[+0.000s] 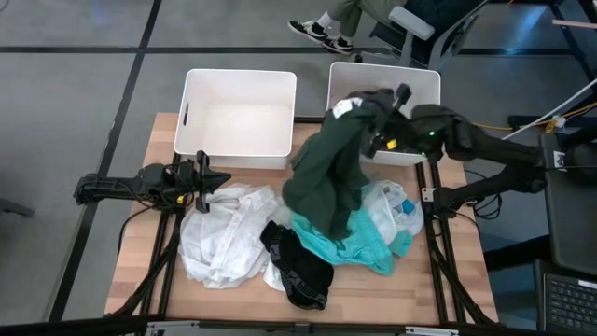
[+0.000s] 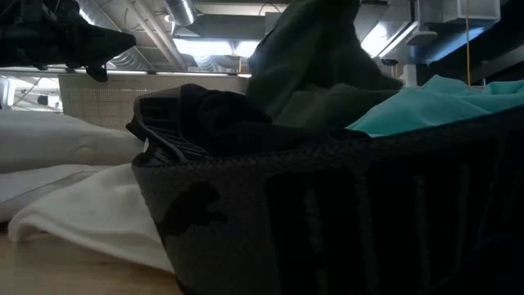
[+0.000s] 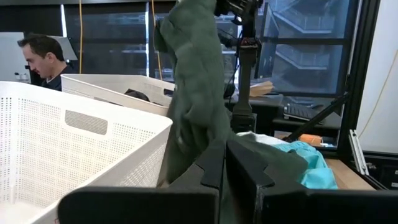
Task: Sort clothes
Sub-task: Put the green polo shirt into the right white bin
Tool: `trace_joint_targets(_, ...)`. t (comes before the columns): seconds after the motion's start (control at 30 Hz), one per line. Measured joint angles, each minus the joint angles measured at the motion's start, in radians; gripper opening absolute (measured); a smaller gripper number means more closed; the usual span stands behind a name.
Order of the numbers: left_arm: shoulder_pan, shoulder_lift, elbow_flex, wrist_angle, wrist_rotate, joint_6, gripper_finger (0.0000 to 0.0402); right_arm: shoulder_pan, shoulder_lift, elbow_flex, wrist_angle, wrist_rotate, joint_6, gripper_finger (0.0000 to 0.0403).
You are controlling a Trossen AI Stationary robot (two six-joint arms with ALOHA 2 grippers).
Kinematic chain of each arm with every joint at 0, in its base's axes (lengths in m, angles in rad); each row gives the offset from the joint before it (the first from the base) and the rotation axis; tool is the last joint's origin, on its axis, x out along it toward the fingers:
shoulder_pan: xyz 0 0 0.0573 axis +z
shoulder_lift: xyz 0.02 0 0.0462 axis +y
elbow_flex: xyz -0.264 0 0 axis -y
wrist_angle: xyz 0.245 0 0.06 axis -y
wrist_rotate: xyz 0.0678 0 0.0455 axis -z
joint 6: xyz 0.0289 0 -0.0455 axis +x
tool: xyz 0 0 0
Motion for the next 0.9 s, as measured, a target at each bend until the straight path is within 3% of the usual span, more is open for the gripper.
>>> trace_joint_targets(0.3,0.0,0.0,0.0,0.0,0.0,0.0,0.0008,-0.052,-0.026,0.03,0.168,0.021,-0.145,0.0019)
trace_joint_targets(0.9,0.0,0.0,0.0,0.003,0.0,-0.007,0.0008,-0.165,0.049,0.493,0.178,0.063,-0.339,0.0019)
